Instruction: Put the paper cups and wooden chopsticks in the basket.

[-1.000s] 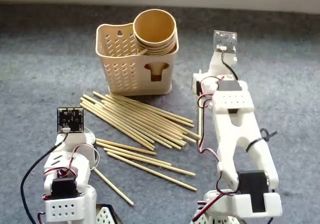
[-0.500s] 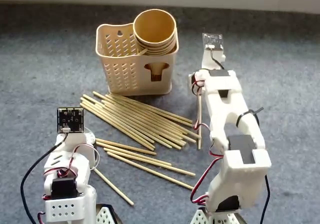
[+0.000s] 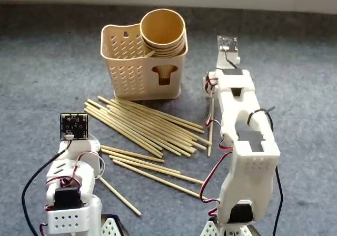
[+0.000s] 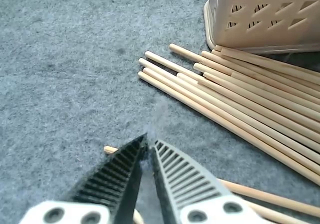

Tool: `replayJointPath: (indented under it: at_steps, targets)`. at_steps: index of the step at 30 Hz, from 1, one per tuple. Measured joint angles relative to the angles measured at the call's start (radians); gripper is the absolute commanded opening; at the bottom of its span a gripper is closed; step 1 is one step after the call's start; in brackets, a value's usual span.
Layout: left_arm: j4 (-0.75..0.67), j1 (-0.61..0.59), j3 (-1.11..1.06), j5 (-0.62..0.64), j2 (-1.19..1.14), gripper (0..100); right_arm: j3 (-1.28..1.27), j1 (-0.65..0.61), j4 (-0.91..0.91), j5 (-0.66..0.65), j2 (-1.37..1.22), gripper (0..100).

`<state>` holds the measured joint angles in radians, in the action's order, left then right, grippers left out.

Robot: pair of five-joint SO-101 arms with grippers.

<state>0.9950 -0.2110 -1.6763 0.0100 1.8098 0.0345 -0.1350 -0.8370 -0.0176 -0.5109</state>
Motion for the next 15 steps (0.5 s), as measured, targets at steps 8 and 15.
replayJointPath:
  at_steps: [8, 15]
  targets:
    - [0.000, 0.000, 0.000, 0.000, 0.000, 1, 0.094, -0.005, -0.153, -0.083, -0.025, 0.5]
    - [0.000, 0.000, 0.000, 0.000, 0.000, 1, 0.100, 0.000, -0.222, -0.086, -0.011, 0.5]
